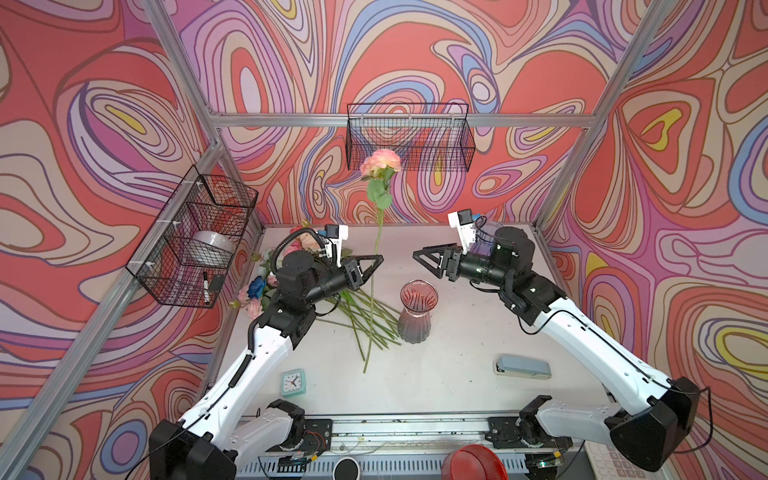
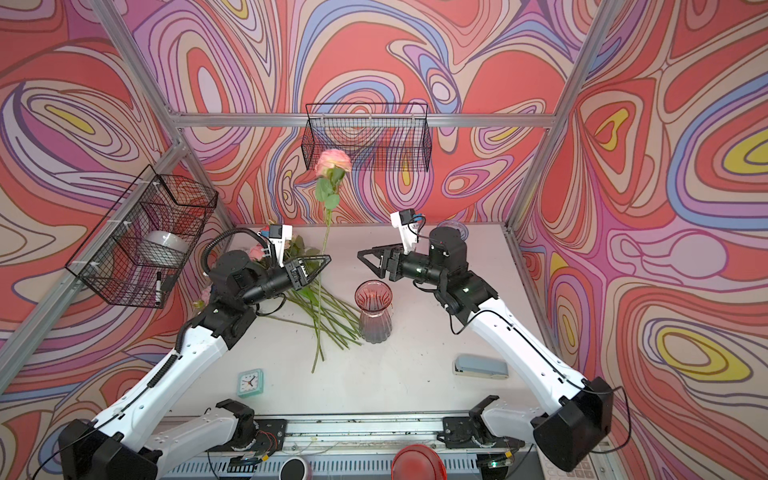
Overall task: Arrange the flowers into the vase
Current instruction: 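Lift the pink rose and pass it to the right gripper, then lower the pink rose stem into the pink-grey vase with the right gripper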
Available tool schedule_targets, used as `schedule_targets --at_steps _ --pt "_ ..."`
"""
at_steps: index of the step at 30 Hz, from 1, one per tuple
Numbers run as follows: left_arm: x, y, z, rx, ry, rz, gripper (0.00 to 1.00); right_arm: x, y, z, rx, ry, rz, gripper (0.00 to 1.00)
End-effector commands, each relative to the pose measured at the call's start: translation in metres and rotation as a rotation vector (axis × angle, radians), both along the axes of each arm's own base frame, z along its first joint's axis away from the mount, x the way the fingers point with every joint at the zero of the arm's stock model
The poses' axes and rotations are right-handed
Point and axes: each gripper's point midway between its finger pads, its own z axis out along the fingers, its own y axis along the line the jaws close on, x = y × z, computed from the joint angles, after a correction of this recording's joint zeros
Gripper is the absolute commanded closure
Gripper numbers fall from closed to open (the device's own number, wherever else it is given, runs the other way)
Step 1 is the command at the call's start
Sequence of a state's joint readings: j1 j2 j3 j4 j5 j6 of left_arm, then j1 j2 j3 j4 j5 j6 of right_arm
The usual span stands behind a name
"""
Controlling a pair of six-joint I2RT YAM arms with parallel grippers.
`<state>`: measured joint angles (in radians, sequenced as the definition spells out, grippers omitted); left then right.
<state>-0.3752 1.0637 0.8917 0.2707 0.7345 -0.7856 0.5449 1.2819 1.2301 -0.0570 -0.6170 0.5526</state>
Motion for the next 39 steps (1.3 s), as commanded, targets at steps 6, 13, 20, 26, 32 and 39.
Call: schedule_targets --at_steps 6,13,20,26,32,39 --pt "-0.056 -0.023 0.045 -0.098 -0.165 -0.234 1.0 -0.034 0.057 0.041 0.065 -0.1 0.181 0.38" --pt "-0.059 -0.026 0.04 -0.088 -0.145 -0.253 1.0 -0.035 0.052 0.048 0.077 -0.117 0.14 0.84" --pt "-0.056 -0.021 0.043 -0.094 -0.138 -0.202 0.38 -0.035 0.034 0.063 0.056 -0.164 0.044 1.0" --pt "-0.053 0.009 0.045 0.005 -0.17 0.018 0.17 -0.034 -0.01 0.09 -0.048 -0.287 -0.16 1.0" --pt "-0.044 0.062 0.016 0.18 -0.147 0.346 0.08 -0.025 -0.049 0.126 -0.123 -0.413 -0.368 1.0" --pt "-0.052 0.087 -0.009 0.238 -0.113 0.444 0.06 -0.018 -0.059 0.155 -0.158 -0.482 -0.444 1.0"
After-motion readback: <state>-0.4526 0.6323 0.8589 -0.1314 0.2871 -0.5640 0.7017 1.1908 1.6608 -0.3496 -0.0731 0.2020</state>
